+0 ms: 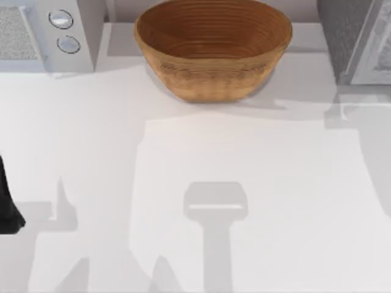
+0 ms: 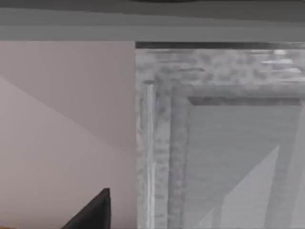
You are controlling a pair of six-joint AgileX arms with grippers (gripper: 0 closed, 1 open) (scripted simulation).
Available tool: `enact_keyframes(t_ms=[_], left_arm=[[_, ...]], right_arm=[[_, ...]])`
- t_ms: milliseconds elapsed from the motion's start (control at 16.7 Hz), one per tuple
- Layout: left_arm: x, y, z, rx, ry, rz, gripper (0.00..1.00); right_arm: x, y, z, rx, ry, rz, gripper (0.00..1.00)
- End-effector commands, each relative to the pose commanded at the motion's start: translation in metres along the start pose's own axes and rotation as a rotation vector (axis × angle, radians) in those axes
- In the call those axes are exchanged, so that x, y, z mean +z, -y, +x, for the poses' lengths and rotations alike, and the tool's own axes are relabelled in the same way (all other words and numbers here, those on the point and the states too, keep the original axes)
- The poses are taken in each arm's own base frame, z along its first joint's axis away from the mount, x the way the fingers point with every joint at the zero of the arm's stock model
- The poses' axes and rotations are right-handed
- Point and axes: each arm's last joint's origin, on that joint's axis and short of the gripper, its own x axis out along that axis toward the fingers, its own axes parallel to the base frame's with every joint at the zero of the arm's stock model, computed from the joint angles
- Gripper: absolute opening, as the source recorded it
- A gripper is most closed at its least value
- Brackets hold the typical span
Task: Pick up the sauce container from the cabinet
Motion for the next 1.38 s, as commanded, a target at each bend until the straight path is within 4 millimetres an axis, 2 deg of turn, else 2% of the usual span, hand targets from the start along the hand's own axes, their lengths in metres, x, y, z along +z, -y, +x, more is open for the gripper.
enact_keyframes(t_ms=[240,480,660,1020,1140,1380], left_arm=[[0.0,0.0,0.0,0.0,0.0,0.0,1.0],[0.0,0.0,0.0,0.0,0.0,0.0,1.0],[0.0,0.0,0.0,0.0,0.0,0.0,1.0],[0.0,0.0,0.0,0.0,0.0,0.0,1.0],[0.0,0.0,0.0,0.0,0.0,0.0,1.0],[0.0,0.0,0.0,0.0,0.0,0.0,1.0]], right_arm=[[0.058,-0.014,0.04,0.007,0.013,0.0,1.0],[0.088,-0.025,0.065,0.013,0.036,0.005,1.0],[0.095,-0.028,0.071,0.015,0.045,0.008,1.0],[0.097,-0.026,0.074,0.008,0.05,0.009,1.0],[0.099,-0.026,0.091,0.005,0.05,0.008,1.0],[0.097,-0.025,0.144,0.006,0.043,0.006,1.0]])
